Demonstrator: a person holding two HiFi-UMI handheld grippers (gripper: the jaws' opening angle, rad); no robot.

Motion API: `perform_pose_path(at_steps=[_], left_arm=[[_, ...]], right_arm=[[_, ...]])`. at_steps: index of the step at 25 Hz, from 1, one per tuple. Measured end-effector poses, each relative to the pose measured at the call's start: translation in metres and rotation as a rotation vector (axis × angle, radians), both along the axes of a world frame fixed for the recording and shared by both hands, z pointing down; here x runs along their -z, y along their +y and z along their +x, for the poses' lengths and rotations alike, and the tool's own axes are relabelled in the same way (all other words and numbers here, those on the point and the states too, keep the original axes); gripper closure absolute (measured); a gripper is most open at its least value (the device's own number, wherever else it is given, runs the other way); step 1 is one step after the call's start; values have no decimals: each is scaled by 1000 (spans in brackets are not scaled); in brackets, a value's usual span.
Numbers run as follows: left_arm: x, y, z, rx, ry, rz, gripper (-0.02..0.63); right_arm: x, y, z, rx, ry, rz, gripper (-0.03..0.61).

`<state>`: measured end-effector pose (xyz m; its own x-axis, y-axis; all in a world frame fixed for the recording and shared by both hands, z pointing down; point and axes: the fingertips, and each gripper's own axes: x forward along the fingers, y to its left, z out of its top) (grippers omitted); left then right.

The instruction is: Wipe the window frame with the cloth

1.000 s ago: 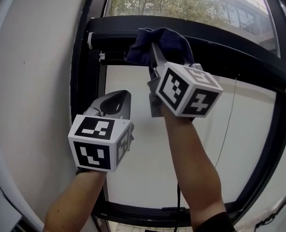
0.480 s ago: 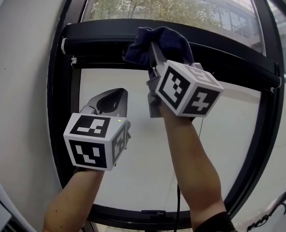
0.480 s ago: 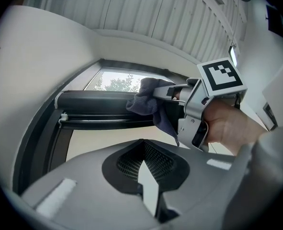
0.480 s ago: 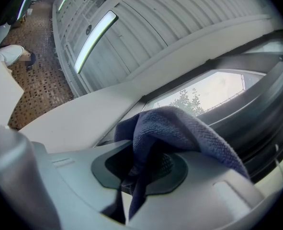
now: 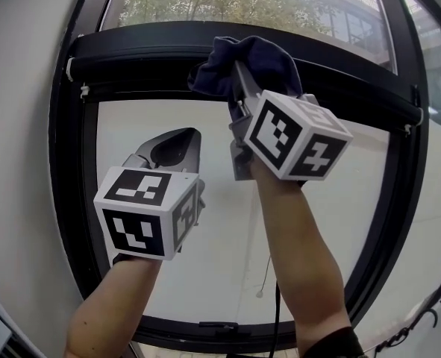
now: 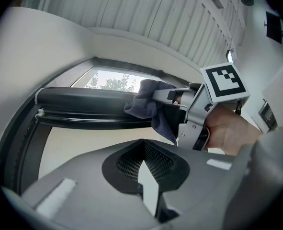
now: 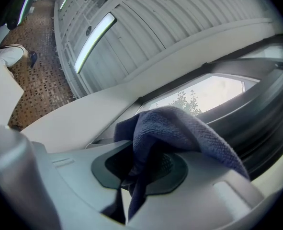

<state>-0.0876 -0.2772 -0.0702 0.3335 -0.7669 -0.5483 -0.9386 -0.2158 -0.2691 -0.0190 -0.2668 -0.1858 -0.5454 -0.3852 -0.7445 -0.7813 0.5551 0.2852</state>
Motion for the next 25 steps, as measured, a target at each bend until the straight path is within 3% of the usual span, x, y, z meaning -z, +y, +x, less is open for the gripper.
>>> perform_pose_path(at_steps=[25], left_arm=[[4, -6, 129, -97, -35, 17, 620]], right_arm=[[3, -6, 147, -96, -60, -2, 509]])
